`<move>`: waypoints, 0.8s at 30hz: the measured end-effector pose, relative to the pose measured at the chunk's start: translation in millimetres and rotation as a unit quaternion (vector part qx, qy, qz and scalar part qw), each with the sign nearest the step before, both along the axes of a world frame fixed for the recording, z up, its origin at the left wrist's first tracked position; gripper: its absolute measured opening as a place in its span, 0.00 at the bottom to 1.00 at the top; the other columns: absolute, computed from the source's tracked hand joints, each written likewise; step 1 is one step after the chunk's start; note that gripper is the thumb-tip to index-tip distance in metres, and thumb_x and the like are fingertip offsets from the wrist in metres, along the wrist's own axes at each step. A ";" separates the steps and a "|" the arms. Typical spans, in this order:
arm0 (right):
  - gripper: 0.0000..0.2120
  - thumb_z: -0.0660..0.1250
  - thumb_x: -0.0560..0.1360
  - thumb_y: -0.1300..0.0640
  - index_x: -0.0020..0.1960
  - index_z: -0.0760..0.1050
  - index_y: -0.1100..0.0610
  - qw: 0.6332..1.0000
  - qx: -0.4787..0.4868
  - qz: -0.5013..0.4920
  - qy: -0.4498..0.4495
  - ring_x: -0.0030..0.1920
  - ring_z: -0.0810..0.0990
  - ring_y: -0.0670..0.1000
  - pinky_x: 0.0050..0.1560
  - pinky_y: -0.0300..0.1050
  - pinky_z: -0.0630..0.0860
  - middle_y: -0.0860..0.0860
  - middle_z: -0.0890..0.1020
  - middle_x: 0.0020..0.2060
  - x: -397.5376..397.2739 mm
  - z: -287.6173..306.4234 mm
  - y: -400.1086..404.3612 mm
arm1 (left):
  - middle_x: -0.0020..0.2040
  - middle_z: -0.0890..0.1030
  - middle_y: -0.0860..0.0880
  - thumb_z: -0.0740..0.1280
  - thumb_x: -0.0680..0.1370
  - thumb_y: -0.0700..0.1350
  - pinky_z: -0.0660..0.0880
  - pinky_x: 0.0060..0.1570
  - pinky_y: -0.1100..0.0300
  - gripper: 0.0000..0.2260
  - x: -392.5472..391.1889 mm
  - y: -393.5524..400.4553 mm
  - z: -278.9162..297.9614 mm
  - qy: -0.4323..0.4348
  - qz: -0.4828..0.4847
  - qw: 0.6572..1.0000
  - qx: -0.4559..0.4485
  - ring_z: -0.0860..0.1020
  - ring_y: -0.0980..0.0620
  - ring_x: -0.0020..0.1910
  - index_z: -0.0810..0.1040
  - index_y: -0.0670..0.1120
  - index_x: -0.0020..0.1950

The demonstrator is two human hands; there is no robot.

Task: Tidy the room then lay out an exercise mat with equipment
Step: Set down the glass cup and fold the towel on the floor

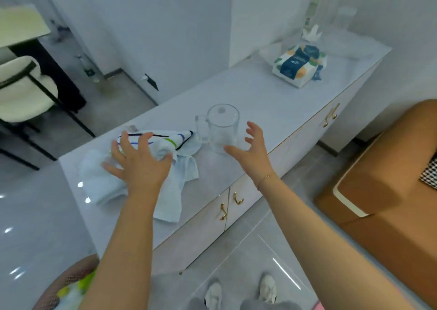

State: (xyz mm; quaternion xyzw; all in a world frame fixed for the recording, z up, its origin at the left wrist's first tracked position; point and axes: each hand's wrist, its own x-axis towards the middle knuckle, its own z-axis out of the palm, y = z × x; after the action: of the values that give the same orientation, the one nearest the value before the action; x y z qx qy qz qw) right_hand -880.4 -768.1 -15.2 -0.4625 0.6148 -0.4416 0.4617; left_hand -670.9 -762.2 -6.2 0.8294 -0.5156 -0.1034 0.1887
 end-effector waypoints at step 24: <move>0.30 0.78 0.64 0.56 0.61 0.67 0.51 0.954 -0.079 -0.289 -0.004 0.56 0.74 0.46 0.57 0.43 0.74 0.45 0.74 0.53 -85.5 -16.1 92.3 | 0.38 0.79 0.46 0.72 0.66 0.53 0.66 0.40 0.51 0.11 -123.1 42.7 -41.4 -0.124 -0.329 0.933 -0.078 0.76 0.40 0.41 0.78 0.45 0.37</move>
State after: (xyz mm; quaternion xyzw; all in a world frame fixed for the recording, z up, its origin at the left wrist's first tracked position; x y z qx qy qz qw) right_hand -965.9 -675.7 -31.2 -0.2977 0.6836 -0.6052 0.2791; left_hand -794.0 -719.5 -47.5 0.6021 -0.7855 -0.0155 0.1424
